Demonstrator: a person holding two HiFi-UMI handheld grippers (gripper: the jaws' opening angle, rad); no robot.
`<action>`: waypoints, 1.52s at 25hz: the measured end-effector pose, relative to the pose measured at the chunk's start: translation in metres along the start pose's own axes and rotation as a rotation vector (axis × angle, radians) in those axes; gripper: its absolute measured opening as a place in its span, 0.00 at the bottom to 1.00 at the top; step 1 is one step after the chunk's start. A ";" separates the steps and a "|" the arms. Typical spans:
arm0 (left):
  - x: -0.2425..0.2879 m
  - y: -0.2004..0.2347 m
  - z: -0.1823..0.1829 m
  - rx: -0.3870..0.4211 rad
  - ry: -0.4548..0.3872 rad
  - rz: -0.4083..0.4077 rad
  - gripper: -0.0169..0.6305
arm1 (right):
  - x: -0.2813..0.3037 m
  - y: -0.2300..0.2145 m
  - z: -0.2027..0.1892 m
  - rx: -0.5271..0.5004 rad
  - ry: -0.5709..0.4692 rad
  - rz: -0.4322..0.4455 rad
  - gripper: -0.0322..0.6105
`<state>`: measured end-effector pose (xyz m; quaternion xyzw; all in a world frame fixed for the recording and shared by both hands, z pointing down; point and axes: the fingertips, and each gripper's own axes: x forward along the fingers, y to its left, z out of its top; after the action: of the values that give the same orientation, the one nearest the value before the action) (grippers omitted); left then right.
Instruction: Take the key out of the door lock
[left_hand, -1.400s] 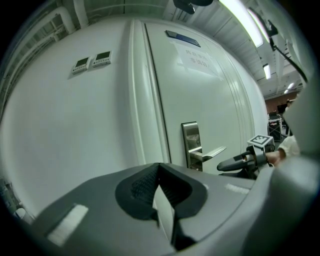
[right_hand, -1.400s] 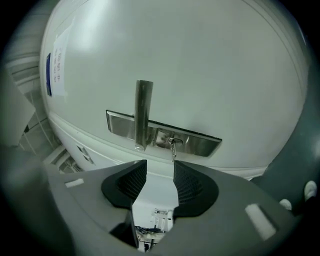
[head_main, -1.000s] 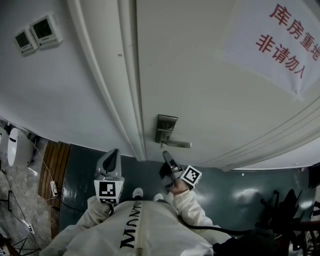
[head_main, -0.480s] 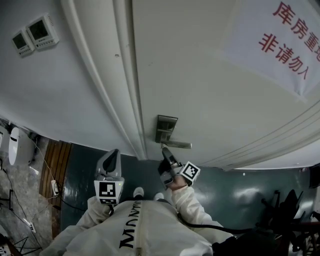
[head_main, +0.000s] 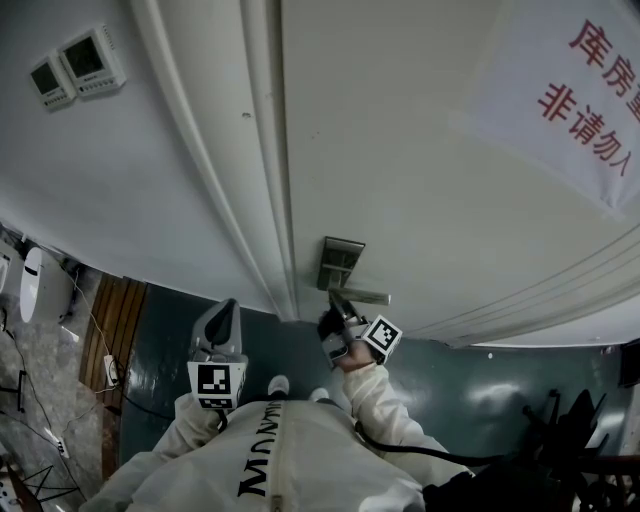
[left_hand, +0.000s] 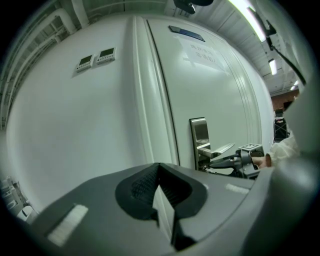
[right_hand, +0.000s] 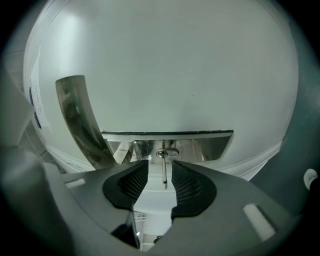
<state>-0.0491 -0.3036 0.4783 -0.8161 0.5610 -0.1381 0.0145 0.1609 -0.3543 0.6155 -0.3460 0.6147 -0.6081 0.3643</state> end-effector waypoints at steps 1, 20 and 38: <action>0.000 0.000 0.000 -0.001 0.001 0.001 0.03 | 0.002 0.000 0.001 0.002 0.000 0.003 0.25; 0.003 -0.002 -0.003 -0.002 0.009 -0.013 0.03 | 0.004 -0.005 0.001 0.028 -0.028 -0.029 0.09; -0.012 0.003 -0.007 -0.007 0.005 0.000 0.03 | -0.010 -0.003 -0.012 -0.023 -0.027 -0.037 0.09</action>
<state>-0.0570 -0.2929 0.4823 -0.8159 0.5614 -0.1382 0.0101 0.1557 -0.3397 0.6182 -0.3698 0.6099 -0.6031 0.3573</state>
